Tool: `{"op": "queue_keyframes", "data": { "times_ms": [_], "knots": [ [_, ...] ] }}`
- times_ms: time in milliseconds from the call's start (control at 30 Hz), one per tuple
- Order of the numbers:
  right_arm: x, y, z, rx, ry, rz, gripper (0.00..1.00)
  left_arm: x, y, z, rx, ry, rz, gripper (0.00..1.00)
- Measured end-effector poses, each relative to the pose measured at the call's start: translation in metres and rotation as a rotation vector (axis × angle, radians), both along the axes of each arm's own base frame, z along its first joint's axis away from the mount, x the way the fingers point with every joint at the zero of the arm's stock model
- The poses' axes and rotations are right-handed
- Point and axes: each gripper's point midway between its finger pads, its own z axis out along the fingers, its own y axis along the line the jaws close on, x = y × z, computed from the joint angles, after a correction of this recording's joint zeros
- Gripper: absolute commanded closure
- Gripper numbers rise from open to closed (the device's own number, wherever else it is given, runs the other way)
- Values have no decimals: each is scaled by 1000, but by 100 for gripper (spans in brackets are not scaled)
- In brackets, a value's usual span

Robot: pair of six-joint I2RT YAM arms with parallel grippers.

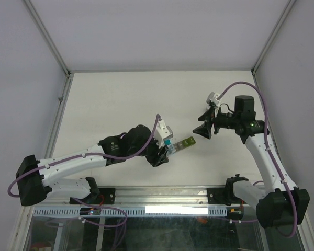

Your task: Sort the pills into containers

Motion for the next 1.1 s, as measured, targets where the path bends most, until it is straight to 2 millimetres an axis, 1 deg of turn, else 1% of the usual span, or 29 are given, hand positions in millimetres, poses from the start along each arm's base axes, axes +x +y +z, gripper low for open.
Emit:
{"op": "queue_keyframes", "data": {
  "times_ms": [67,167,200,233,300,333,433,533,600,667,733,900,1100],
  "knots": [
    [1,0,-5,-5,13,7,27,-2,-1,-5,14,6,-6,100],
    [1,-1,-16,-32,15,37,24,-4,2,-24,58,34,-10,100],
    [1,-1,-20,-45,10,52,21,-6,4,-32,78,44,-10,100],
    [-1,-2,-26,-62,0,78,18,-8,7,-40,99,54,-12,100],
    [-8,-4,-36,-98,-27,144,4,-12,13,-56,137,67,-16,100],
    [-13,-5,-41,-115,-46,182,1,-15,17,-64,155,70,-23,100],
    [-26,-8,-57,-173,-162,330,1,-20,23,-81,165,51,-49,100],
    [-41,-10,-82,-218,-280,490,1,-21,30,-94,169,24,-67,100],
    [-46,-10,-97,-223,-297,560,2,-21,31,-97,172,12,-74,100],
    [-45,-7,-107,-214,-308,619,3,-18,29,-94,160,-7,-76,100],
    [-41,-3,-115,-204,-307,665,3,-15,26,-91,148,-25,-74,100],
    [-24,10,-126,-188,-318,735,4,-12,23,-89,136,-42,-67,100],
    [-15,26,-147,-225,-319,781,7,-11,21,-86,121,-34,-51,100]
  ]
}}
